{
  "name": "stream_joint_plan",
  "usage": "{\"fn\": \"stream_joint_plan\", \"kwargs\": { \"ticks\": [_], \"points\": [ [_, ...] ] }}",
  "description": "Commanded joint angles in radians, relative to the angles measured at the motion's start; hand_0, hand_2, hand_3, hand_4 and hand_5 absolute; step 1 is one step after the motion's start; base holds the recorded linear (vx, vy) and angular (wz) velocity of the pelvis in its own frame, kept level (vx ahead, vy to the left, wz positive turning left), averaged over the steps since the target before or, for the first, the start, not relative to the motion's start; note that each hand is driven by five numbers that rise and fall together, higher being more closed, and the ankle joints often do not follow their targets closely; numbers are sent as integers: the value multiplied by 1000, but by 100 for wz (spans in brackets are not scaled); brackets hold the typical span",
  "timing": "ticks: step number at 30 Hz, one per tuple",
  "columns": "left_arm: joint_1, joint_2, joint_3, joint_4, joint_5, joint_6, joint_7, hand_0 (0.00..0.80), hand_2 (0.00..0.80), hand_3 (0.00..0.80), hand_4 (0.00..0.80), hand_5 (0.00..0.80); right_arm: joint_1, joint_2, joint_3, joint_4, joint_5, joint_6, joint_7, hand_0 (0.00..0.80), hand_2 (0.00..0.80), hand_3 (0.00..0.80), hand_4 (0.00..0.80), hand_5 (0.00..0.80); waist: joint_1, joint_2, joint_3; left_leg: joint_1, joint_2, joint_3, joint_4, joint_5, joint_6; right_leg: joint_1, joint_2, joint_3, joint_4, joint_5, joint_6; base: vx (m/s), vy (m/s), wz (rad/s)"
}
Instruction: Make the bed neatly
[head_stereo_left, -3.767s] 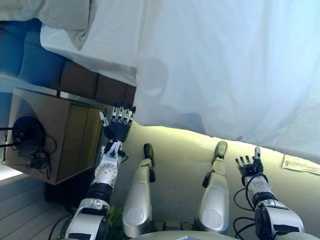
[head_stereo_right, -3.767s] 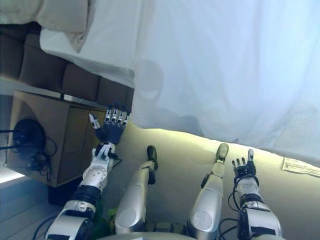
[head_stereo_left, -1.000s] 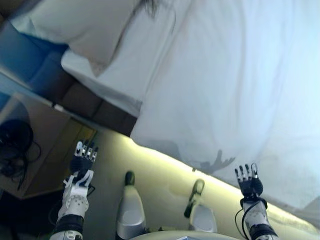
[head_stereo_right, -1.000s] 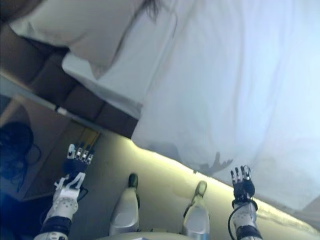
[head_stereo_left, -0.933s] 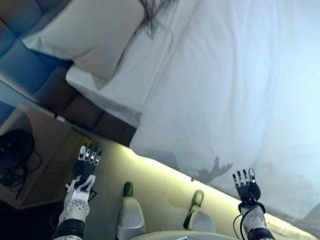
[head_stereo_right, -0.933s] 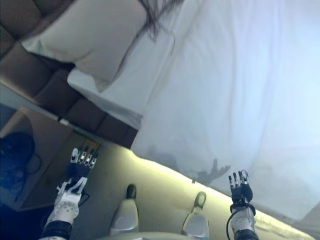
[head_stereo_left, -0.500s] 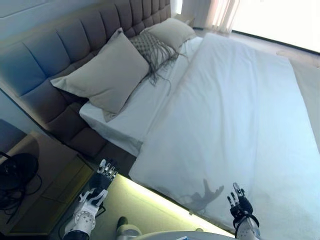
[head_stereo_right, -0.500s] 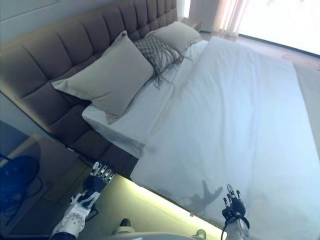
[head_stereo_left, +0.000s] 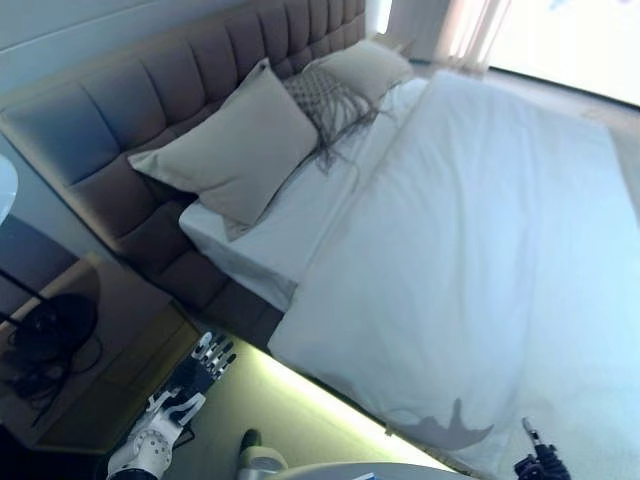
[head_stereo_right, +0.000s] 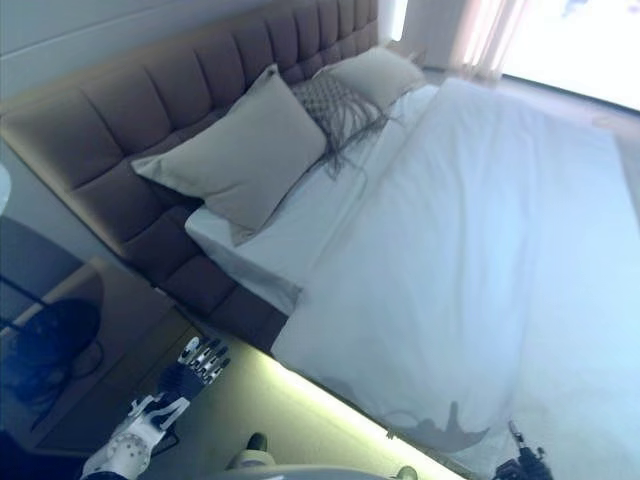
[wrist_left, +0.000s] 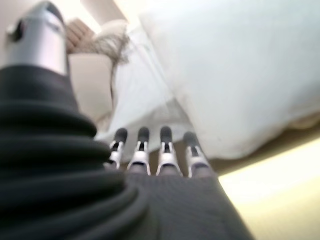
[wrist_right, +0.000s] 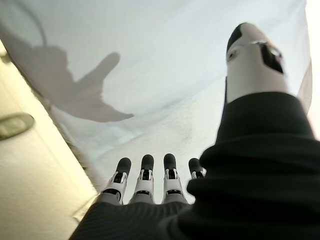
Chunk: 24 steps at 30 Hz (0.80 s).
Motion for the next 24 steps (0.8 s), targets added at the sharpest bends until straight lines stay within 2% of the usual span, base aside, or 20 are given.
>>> {"fn": "stream_joint_plan", "kwargs": {
  "ticks": [1, 7, 10, 16, 24],
  "points": [
    [-110, 10, -15, -12, -60, -14, -13, 0, 0, 0, 0, 0, -82, -38, -52, -12, 67, -14, 35, 0, 0, 0, 0, 0, 55, 17, 37, -24, -24, 3, 18, -4, 73, 58, -56, 0, 58, -13, 51, 61, 29, 12],
    [-73, -3, -80, 4, 148, -113, 4, 0, 0, 0, 0, 0, -25, 45, -9, -117, 67, -89, 106, 0, 0, 0, 0, 0, 18, 5, -14, 34, -36, 27, -15, -4, 86, 83, -56, 3, 54, -10, 51, 37, 60, 8],
    [-46, -21, -60, -13, 121, -105, -11, 0, 0, 0, 0, 0, 6, 82, 36, -207, -1, -99, 108, 0, 0, 0, 0, 0, -10, 0, -32, 67, -37, 53, -20, -11, 95, 84, -51, 20, 47, -6, 50, 22, 62, -7],
    [5, -35, -37, -42, 128, -147, 4, 0, 0, 0, 0, 0, 67, 145, 117, -415, -23, -74, 60, 0, 0, 0, 0, 0, -54, -14, -53, 108, -25, 97, -19, -10, 100, 83, -37, 58, 54, -11, 40, 21, 15, -22],
    [4, -58, -19, -36, 105, -142, 26, 0, 0, 0, 0, 0, 94, 169, 130, -449, 2, -73, 60, 0, 0, 0, 0, 0, -66, -17, -65, 115, -18, 105, -12, -12, 98, 86, -27, 65, 55, -18, 32, 5, 3, -10]
  ]
}}
